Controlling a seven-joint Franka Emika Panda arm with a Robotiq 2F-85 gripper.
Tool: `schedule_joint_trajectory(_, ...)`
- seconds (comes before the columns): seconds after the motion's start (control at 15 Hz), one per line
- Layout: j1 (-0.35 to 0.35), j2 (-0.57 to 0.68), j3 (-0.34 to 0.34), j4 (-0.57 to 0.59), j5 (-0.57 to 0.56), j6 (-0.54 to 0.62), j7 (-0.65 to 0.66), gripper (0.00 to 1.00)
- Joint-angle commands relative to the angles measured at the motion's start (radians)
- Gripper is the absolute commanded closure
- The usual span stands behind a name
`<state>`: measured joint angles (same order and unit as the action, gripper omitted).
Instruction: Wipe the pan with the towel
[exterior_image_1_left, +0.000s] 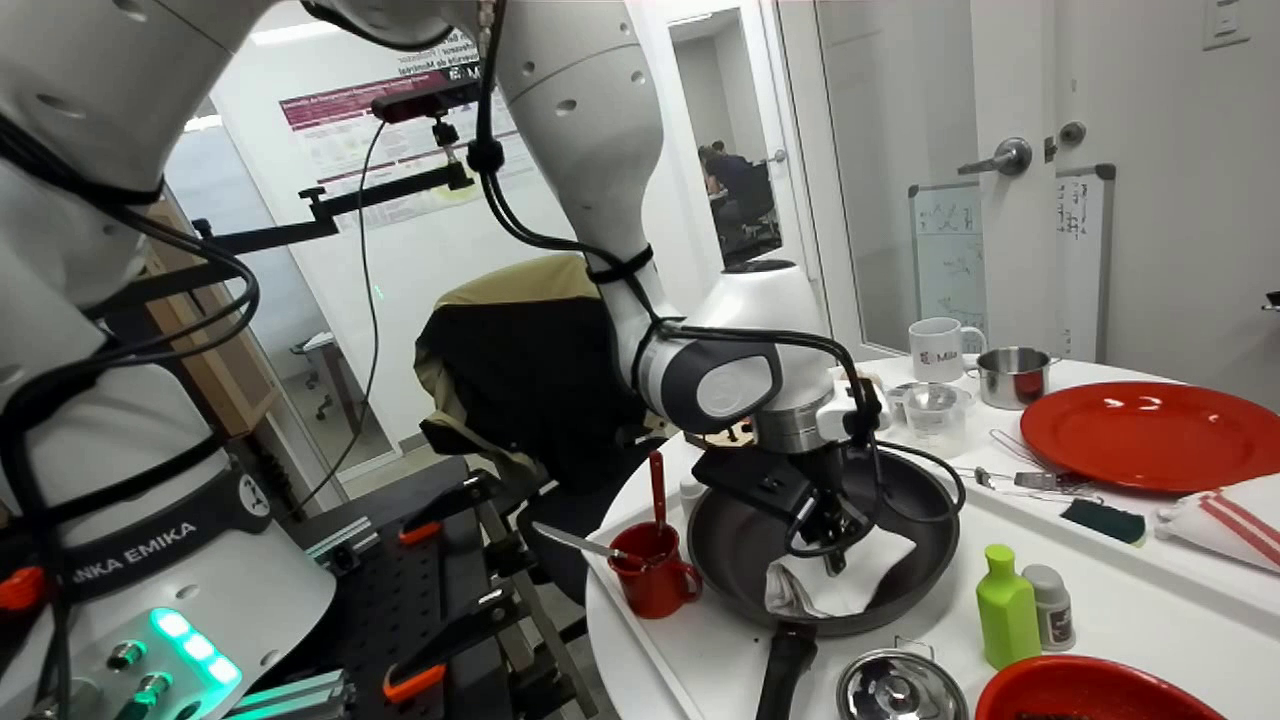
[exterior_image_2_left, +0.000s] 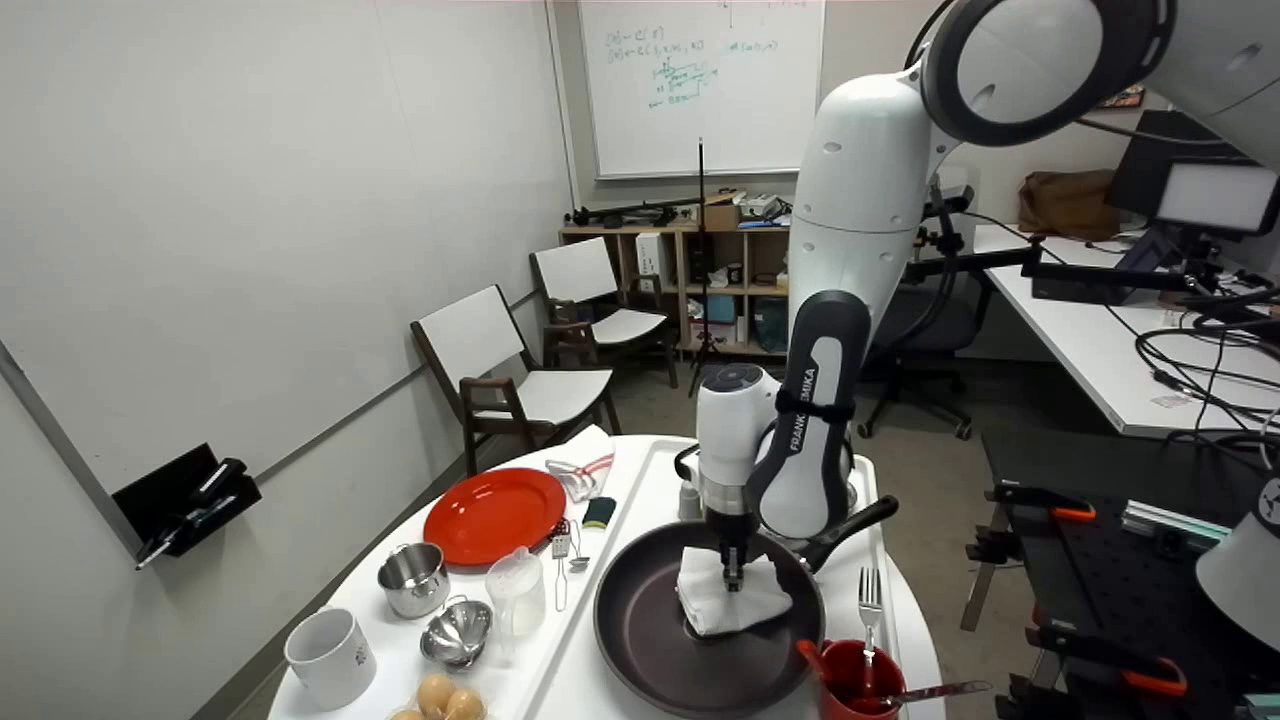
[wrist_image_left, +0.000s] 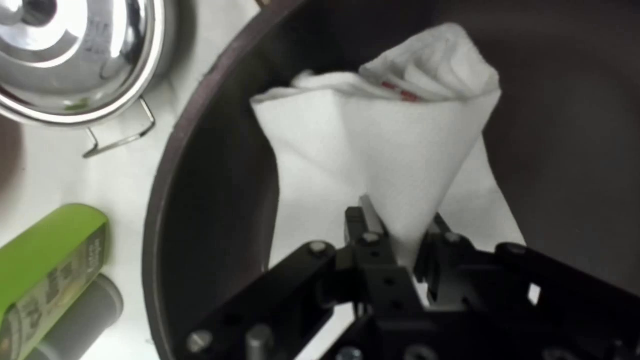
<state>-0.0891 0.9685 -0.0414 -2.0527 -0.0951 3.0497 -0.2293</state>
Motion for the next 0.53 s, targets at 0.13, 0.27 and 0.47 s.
schedule_joint_trajectory(0.13,0.028,0.119,-0.053,0.113,-0.026,-0.002,0.026,0.96)
schedule_joint_trajectory(0.27,0.029,0.111,-0.053,0.119,-0.024,0.0,0.029,0.96)
schedule_joint_trajectory(0.47,0.036,0.109,-0.04,0.134,-0.026,0.001,0.027,0.96)
